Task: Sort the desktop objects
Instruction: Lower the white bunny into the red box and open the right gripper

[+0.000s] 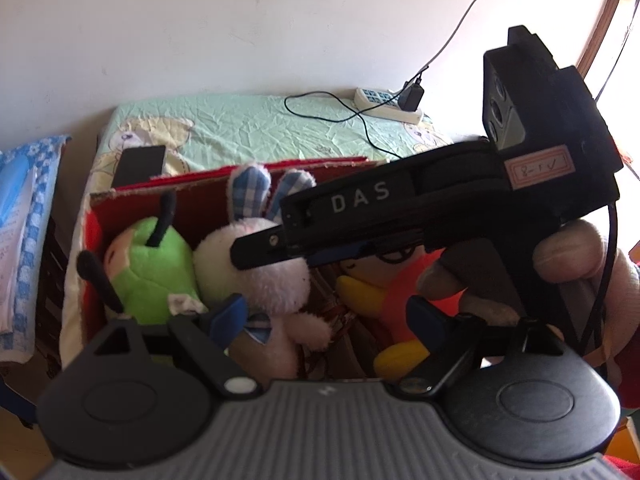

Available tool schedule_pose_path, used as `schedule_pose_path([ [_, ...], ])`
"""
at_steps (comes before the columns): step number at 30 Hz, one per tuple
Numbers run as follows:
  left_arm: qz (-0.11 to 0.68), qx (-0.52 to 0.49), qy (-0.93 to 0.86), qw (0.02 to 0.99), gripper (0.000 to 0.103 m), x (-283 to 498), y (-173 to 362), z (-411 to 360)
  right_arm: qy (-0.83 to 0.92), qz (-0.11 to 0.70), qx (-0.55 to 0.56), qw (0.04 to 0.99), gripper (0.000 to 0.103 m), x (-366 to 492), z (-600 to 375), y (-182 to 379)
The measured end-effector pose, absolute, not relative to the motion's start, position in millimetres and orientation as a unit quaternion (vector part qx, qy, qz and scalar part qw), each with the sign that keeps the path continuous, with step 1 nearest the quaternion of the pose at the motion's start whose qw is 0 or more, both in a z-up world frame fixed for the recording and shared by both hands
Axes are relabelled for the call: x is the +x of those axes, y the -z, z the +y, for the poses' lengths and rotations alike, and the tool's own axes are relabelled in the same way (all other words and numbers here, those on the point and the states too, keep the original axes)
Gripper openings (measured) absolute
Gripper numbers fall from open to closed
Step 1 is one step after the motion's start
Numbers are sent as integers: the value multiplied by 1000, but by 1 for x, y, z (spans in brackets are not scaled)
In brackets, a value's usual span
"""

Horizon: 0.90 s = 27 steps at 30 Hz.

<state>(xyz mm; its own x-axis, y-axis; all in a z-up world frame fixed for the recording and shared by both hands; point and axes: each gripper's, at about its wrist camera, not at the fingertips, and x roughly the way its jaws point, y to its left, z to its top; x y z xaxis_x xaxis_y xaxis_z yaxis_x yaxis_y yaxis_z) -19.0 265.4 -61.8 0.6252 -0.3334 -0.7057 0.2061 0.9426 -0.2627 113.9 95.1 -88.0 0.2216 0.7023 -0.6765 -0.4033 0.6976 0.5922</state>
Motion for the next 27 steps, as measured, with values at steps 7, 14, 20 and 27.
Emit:
schedule_pose_path([
  [7,404,-75,145,900,88,-17,61,264,-345,506,169,773,56,113,84,84],
  [14,403,-72,142,901,88,-17,61,263,-338,500,186,775,56,111,74,79],
  [20,400,-67,142,903,89,-18,60,261,-327,497,179,784,55,110,74,77],
  [27,394,-67,141,906,89,-21,57,261,-325,489,183,788,56,108,70,74],
])
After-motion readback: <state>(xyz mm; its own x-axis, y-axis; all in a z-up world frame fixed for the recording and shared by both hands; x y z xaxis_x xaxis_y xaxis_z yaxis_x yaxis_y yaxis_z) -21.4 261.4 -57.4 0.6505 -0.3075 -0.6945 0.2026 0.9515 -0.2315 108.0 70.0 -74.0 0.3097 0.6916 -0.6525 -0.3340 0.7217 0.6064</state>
